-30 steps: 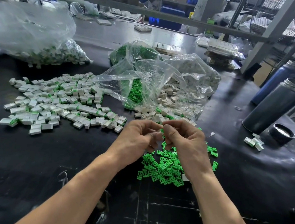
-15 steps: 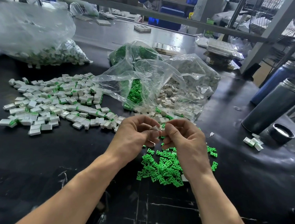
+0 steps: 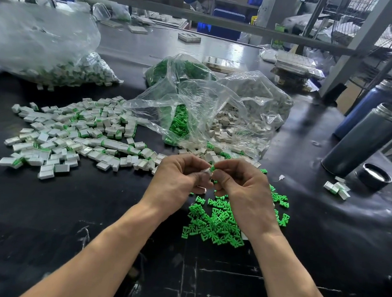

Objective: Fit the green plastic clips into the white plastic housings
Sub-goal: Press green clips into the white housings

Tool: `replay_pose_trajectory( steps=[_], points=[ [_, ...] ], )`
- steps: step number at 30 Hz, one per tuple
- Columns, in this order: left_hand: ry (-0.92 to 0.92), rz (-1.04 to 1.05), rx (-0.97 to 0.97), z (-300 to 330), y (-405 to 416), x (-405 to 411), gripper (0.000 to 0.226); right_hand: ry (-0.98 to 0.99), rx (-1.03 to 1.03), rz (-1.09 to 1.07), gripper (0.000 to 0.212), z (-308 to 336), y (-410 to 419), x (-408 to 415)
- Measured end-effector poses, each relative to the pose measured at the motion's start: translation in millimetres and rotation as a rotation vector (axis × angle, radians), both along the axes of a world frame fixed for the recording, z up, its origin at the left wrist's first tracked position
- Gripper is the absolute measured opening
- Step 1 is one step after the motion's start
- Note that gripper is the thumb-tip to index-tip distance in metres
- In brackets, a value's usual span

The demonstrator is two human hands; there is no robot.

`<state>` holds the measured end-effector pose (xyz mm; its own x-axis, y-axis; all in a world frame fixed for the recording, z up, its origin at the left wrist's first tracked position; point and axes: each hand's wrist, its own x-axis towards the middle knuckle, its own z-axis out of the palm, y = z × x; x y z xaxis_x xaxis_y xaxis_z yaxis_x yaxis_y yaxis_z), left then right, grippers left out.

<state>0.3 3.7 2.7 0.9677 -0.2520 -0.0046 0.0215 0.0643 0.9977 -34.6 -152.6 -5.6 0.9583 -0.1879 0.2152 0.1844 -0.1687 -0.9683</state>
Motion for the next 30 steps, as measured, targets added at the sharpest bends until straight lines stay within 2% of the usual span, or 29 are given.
replay_pose_trajectory(
  steps=[7, 16, 24, 26, 30],
  points=[
    [-0.039, -0.015, 0.051, -1.2, 0.8, -1.3, 0.008, 0.007, -0.131, 0.005, 0.022, -3.6, -1.4, 0.3],
    [-0.070, -0.020, 0.091, -0.9, 1.3, -2.1, 0.006, 0.081, 0.106, 0.013, 0.010, -1.2, -0.8, 0.4],
    [0.041, 0.024, 0.134, -2.3, -0.7, -2.1, 0.005, 0.097, 0.008, -0.032, 0.013, -0.3, 4.2, -0.1],
    [0.022, 0.015, 0.160, -3.2, 0.1, -1.8, 0.003, 0.094, -0.023, -0.041, 0.016, -0.6, 4.1, -1.0],
    [-0.055, 0.004, 0.235, -7.8, 2.0, -0.1, 0.016, 0.099, -0.136, -0.068, 0.022, -1.8, 2.9, -1.5]
  ],
)
